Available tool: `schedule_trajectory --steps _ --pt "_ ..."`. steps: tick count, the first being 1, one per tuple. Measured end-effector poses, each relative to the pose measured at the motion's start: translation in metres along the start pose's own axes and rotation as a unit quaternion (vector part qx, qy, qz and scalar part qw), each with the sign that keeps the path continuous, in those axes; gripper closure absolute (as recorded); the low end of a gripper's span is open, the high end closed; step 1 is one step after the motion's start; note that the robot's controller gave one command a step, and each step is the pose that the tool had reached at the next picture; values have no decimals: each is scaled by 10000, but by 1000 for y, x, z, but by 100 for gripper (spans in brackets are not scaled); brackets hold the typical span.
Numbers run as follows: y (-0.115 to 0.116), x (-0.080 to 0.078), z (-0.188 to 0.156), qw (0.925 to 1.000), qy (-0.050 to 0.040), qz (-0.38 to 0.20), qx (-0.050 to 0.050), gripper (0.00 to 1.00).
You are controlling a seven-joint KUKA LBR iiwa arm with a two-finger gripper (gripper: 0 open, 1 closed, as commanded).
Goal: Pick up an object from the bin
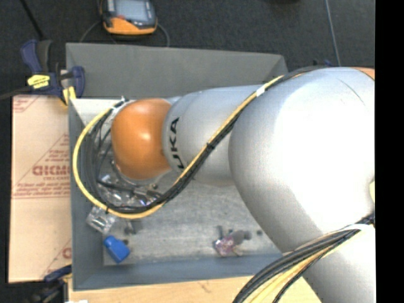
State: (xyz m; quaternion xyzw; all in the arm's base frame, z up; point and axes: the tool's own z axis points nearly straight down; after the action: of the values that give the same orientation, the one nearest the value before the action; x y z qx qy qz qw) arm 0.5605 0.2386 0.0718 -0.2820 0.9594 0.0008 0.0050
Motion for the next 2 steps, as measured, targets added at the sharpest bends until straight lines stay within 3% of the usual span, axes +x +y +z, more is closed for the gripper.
schedule_trajectory --steps 1,2 --pt "0 1 0 10000 19 2 1 100" --pt "-7 13 -217 10000 -14 -84 10 100"
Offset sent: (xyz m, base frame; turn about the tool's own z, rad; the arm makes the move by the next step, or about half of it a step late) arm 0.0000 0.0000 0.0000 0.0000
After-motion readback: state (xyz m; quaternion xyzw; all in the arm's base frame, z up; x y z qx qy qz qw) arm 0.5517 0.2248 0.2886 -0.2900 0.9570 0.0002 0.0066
